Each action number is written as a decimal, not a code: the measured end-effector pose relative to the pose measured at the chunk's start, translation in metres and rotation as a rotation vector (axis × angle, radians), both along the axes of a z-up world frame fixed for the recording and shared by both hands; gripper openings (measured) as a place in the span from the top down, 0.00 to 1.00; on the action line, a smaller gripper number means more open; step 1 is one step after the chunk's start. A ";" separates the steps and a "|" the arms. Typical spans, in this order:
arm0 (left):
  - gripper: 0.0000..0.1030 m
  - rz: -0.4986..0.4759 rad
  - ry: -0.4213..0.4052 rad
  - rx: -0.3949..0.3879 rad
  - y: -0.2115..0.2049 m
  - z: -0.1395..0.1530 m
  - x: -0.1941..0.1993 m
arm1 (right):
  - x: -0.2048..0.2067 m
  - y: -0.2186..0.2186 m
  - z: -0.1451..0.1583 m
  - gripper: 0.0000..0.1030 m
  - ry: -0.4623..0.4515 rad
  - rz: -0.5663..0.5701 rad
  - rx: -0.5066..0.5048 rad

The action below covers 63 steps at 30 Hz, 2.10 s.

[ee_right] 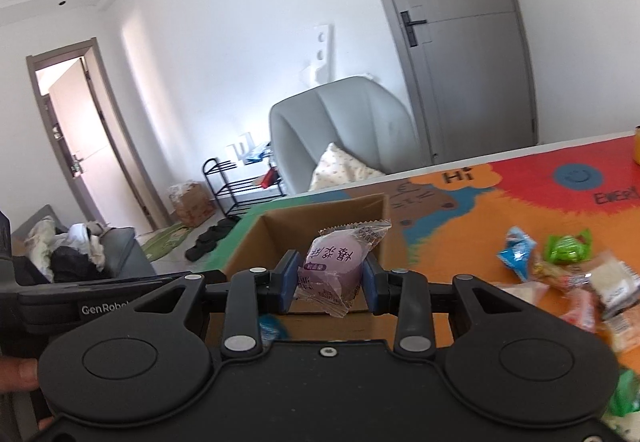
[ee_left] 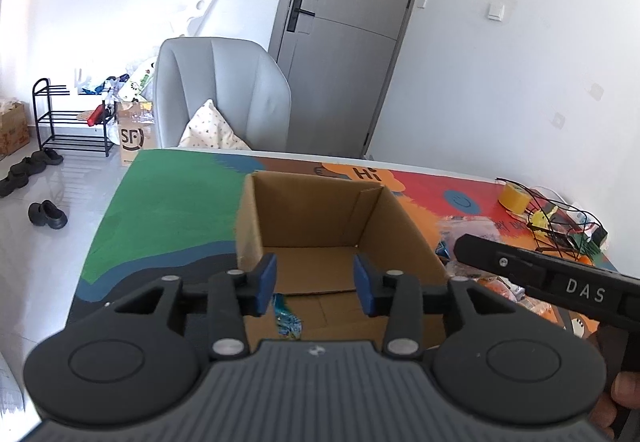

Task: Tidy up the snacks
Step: 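Open the left gripper over the box while the right gripper releases the purple bun into it, then grasp the green cow-print biscuit packet with the right gripper while the left approaches the white cake package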

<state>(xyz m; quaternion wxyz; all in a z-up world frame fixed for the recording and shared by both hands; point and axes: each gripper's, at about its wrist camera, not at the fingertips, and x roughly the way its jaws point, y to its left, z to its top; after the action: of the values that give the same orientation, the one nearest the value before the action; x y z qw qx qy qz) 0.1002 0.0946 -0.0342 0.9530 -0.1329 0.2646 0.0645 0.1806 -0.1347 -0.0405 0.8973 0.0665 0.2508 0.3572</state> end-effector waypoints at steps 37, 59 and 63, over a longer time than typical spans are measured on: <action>0.07 -0.149 0.000 0.002 -0.099 0.002 -0.003 | -0.032 -0.156 -0.023 0.00 0.085 -0.343 0.012; 0.14 -0.345 -0.023 0.070 -0.183 -0.019 0.008 | -0.044 -0.198 -0.055 0.05 0.109 -0.321 -0.031; 0.20 -0.372 -0.009 0.064 -0.191 -0.028 0.016 | -0.039 -0.200 -0.064 0.09 0.144 -0.288 -0.013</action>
<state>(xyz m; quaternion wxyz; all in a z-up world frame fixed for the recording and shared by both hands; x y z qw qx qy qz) 0.1163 -0.0960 -0.0627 0.9533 -0.0516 0.2782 -0.1052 0.1420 -0.3343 -0.1048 0.9194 0.1212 0.3046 0.2175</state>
